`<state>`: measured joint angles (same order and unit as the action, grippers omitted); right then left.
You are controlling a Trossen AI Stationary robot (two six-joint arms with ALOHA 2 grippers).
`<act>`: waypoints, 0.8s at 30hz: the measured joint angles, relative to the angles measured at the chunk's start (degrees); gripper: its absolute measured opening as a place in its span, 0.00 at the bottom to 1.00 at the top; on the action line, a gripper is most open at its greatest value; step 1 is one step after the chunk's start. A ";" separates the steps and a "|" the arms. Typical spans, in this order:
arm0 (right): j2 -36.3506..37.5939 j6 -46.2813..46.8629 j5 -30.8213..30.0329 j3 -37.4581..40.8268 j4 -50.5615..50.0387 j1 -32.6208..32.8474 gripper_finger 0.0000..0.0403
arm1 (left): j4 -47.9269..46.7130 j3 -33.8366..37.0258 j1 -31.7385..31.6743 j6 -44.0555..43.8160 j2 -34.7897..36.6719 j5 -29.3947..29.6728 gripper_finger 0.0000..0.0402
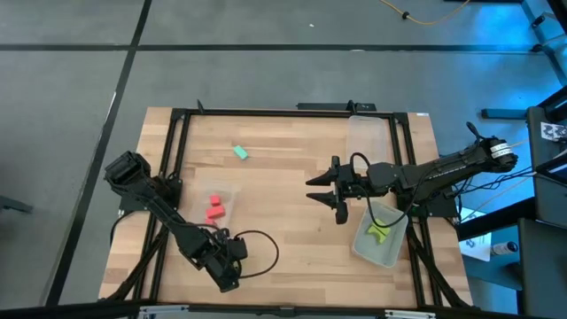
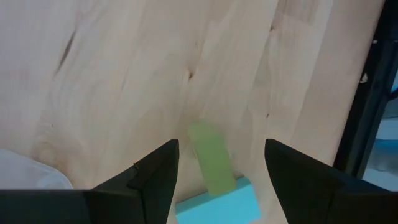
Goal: Sort & place blocks by color
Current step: Put the green block into the gray bin
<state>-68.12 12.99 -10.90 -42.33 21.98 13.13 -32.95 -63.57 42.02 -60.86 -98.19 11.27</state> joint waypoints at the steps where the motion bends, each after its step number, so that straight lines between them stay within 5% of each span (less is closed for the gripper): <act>1: 0.00 0.00 0.00 -0.01 0.00 0.01 0.44 | 0.07 0.00 0.00 0.02 0.00 0.00 0.57; 17: -0.02 -0.04 0.00 0.01 0.00 0.02 0.44 | -1.48 0.00 0.00 0.11 -0.55 -0.44 0.46; 24: -0.04 -0.20 -0.01 0.01 0.00 0.01 0.44 | -1.35 0.00 -0.49 1.02 -0.55 0.14 0.30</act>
<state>-68.16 12.80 -10.91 -42.33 21.98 13.14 -34.29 -63.57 41.53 -59.85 -98.74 11.41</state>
